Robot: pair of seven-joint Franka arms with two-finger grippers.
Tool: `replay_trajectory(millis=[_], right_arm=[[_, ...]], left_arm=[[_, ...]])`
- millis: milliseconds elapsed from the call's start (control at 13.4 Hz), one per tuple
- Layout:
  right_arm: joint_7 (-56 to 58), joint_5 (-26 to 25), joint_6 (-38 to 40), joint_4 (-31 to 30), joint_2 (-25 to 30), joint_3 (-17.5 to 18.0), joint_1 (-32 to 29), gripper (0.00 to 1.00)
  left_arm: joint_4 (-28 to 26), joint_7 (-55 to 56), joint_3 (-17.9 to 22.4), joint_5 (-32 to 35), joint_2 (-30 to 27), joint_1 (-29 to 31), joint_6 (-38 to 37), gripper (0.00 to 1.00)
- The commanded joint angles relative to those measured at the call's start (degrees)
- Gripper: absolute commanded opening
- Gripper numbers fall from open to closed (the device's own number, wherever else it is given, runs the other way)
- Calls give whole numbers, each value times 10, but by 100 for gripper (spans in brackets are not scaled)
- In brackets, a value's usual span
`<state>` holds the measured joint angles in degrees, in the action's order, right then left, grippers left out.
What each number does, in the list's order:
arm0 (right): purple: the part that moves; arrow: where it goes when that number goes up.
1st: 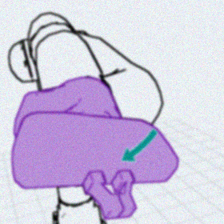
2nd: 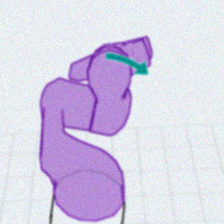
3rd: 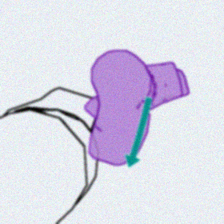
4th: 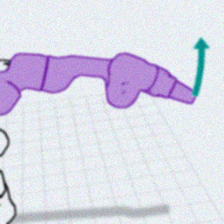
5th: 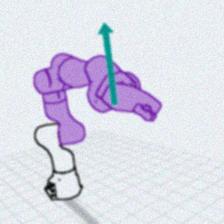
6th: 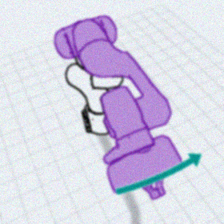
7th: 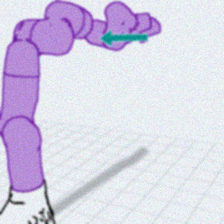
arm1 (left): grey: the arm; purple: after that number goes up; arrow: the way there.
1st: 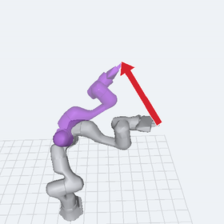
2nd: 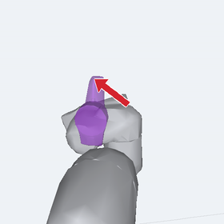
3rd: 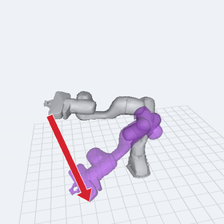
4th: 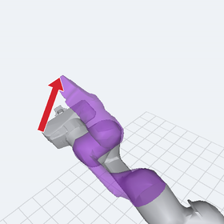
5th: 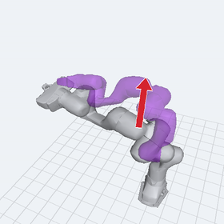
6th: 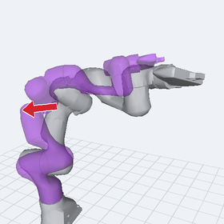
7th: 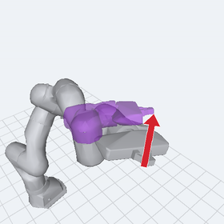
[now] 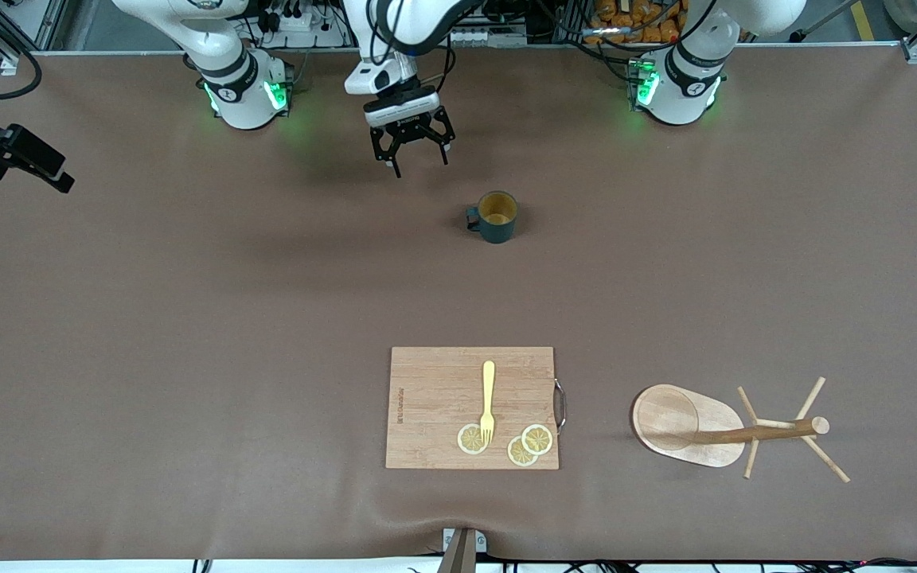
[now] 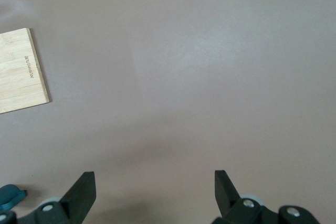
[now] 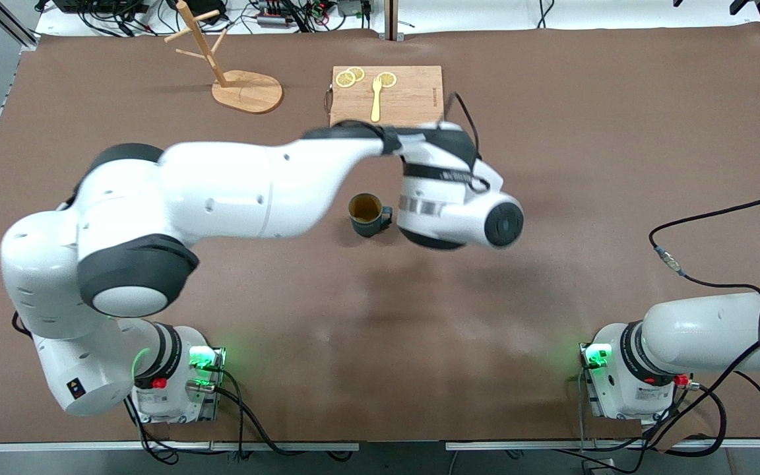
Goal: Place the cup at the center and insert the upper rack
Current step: 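Retract the right gripper while the left gripper moves above the mug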
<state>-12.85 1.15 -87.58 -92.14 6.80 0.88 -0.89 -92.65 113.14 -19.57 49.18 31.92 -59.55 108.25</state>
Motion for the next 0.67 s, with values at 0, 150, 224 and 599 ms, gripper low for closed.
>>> replay_trajectory(millis=[0,150,224,599], right_arm=[[8,-5,0,4,1,11,-14,100],[8,-5,0,4,1,11,-14,100],[8,-5,0,4,1,11,-14,100],[3,-5,2,1,-1,11,-12,100]], left_arm=[[20,66,8,48,45,-32,-33,100],[20,116,8,84,73,-39,-60,100],[20,140,8,107,83,-41,-73,100],[20,200,9,143,115,-49,-95,100]])
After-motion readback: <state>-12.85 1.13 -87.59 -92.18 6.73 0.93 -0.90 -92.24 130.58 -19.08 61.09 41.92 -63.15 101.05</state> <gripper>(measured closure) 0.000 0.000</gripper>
